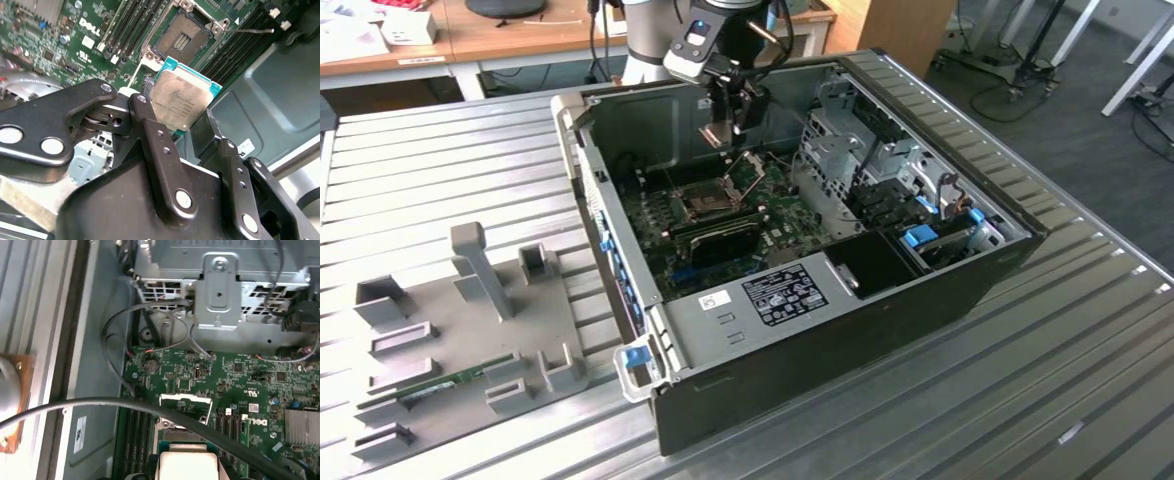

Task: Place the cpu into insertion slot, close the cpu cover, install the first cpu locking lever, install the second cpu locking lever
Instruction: 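Place the cpu into insertion slot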

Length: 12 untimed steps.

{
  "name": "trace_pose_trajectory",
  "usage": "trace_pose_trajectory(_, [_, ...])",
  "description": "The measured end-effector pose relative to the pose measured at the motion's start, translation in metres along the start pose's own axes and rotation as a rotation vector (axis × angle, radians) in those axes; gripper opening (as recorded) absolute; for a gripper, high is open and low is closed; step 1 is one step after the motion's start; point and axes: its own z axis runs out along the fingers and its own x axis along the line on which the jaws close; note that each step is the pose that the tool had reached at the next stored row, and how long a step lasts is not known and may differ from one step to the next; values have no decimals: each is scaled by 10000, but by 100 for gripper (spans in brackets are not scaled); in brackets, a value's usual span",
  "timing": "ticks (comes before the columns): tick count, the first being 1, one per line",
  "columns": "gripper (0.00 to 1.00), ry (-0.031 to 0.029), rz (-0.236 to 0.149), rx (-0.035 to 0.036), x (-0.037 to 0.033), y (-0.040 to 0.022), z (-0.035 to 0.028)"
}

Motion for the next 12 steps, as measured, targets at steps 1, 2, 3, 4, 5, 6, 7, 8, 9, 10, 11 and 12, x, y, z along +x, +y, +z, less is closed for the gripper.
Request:
trace_pose_trajectory(1, [54,-9,109,-1,0,-3,1])
trace_pose_trajectory(2, [54,-11,188,-2,0,-7,1])
trace_pose_trajectory(3, [54,-5,238,-4,1,-12,1])
trace_pose_trajectory(4, [54,-1,272,-6,1,-18,2])
trace_pose_trajectory(5, [54,-1,289,-6,2,-20,2])
trace_pose_trajectory(6, [54,0,289,-7,2,-20,2])
trace_pose_trajectory(7, [54,0,291,-7,1,-20,2])
trace_pose_trajectory(8, [54,0,292,-7,1,-20,2])
trace_pose_trajectory(9, [54,0,293,-7,1,-20,2])
trace_pose_trajectory(10, [54,0,294,-7,1,-20,2])
trace_pose_trajectory(11, [54,1,296,8,1,-20,2])
trace_pose_trajectory(12, [54,2,297,55,2,-20,2])
